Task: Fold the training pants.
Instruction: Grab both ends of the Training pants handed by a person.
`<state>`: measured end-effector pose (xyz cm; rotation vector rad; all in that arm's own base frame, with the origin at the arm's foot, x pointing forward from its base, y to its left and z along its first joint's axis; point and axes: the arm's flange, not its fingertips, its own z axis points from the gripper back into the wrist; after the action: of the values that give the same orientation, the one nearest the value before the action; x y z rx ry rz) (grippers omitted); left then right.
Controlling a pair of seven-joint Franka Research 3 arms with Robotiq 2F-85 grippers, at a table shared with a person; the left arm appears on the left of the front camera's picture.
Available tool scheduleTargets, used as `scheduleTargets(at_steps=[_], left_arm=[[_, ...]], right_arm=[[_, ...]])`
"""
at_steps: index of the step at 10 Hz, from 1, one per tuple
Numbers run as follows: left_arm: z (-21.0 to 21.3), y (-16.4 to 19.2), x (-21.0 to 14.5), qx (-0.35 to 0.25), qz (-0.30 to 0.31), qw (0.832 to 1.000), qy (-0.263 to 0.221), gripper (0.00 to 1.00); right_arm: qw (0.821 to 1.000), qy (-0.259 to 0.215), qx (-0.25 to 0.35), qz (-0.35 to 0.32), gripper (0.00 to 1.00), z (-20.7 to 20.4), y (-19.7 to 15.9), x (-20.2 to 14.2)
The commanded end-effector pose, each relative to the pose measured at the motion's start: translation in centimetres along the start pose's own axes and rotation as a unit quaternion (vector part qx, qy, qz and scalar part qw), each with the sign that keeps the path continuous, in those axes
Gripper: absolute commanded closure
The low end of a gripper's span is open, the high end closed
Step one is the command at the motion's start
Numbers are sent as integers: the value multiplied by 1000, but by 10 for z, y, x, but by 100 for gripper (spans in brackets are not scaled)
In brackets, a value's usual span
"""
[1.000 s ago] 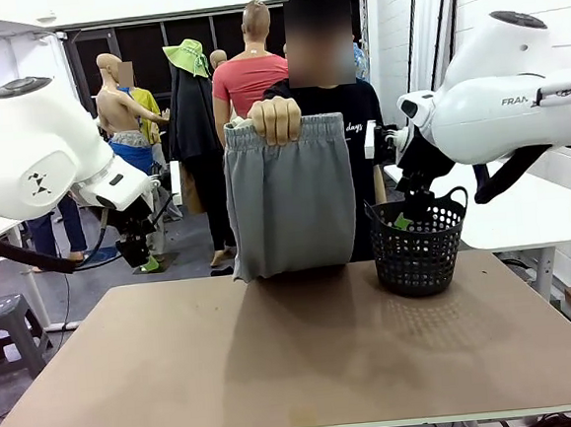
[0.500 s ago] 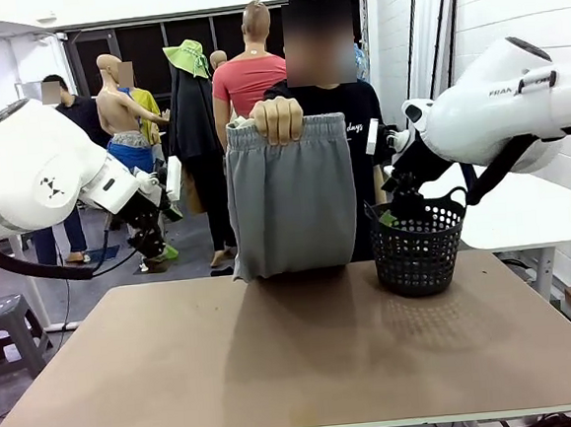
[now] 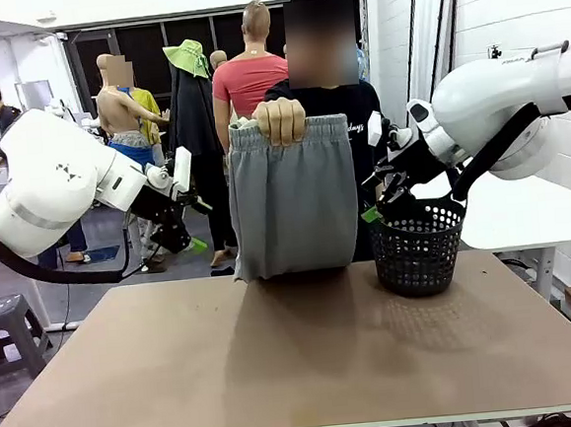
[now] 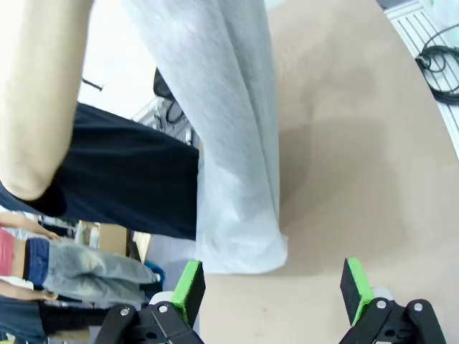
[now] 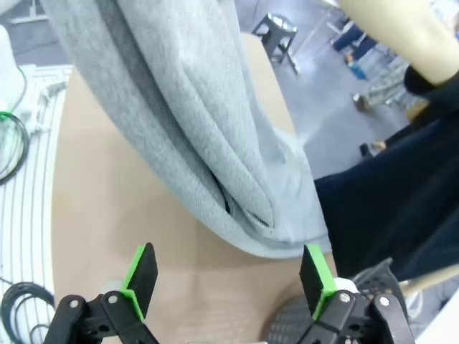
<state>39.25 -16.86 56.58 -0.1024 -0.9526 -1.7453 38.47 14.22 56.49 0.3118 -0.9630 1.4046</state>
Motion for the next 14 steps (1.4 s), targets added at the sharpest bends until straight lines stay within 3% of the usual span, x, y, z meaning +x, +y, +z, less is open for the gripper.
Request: scheduleTargets(at_steps=[1,2,3,5,6,10,14], left_arm=[[-6,11,1,17,19,998,-53,0],[1,11,6,31,104,994,12,0],[0,4,3,7,8,1000,-22,0],[0,7,5,14,42,999,-17,0],[2,3,15,10,48,997,-55,0],[-17,0,17,5,71,991,-113,0],[-33,-8,18,54,72,983,-157,0]], right_arm=[[1000,-24,-2,-1,0,-7,-4,-6],[999,-11,-27,-15,0,-3,-5,-5],[1000,-11,0,-2,0,0,0,-1],[1000,-12,-9,-13,0,2,-1,-3],[998,-49,-31,-16,0,-4,-4,3],[996,-88,7,-28,0,-17,-10,6],[990,-124,54,-30,0,-19,-17,-7]])
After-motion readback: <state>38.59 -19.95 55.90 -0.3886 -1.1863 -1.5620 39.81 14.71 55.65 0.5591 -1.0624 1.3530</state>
